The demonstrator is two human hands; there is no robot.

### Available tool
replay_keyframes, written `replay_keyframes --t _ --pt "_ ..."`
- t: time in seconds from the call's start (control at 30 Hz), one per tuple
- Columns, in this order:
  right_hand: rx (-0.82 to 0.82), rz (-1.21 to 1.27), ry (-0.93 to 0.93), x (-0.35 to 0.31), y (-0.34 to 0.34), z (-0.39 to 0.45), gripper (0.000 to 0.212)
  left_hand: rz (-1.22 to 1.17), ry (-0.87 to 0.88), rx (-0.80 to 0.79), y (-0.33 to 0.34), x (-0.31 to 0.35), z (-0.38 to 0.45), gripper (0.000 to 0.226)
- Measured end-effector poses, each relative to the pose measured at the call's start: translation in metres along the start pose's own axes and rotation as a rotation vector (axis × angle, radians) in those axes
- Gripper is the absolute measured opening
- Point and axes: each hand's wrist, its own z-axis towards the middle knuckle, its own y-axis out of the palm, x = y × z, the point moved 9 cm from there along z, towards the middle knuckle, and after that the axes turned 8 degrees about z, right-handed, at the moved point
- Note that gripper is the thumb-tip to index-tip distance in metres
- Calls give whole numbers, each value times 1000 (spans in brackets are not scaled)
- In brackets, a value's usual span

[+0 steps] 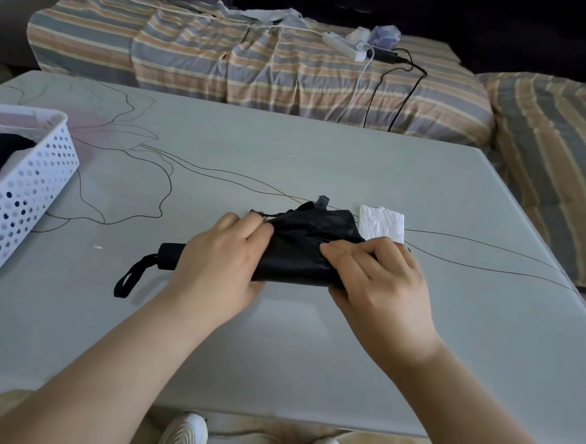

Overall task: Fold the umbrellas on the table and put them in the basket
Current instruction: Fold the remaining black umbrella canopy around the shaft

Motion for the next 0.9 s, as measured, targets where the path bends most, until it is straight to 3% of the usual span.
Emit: replay_keyframes --t 0.13,0.3,0.43,0.53,0.63,0.7,0.8,0.9 --pt "-30 6 35 2 4 0 28 77 8 -44 0 -1 1 41" --pt "-341 -99 158 7 32 1 33 156 96 -45 -3 19 -3 46" --pt "-514 32 180 12 41 1 33 206 123 35 -11 28 -7 35" --pt "-662 89 256 15 40 2 24 264 122 113 -24 29 -10 29" --pt "-843 66 348 24 43 -8 14 261 150 92 -18 32 -13 30" --pt "-807 13 356 26 40 -9 15 205 150 54 -13 30 -12 33" --pt "-666 -104 254 18 31 3 32 93 112 -40 -12 22 -3 35" --pt "-568 -176 110 9 32 7 30 87 -24 -220 -6 7 1 26"
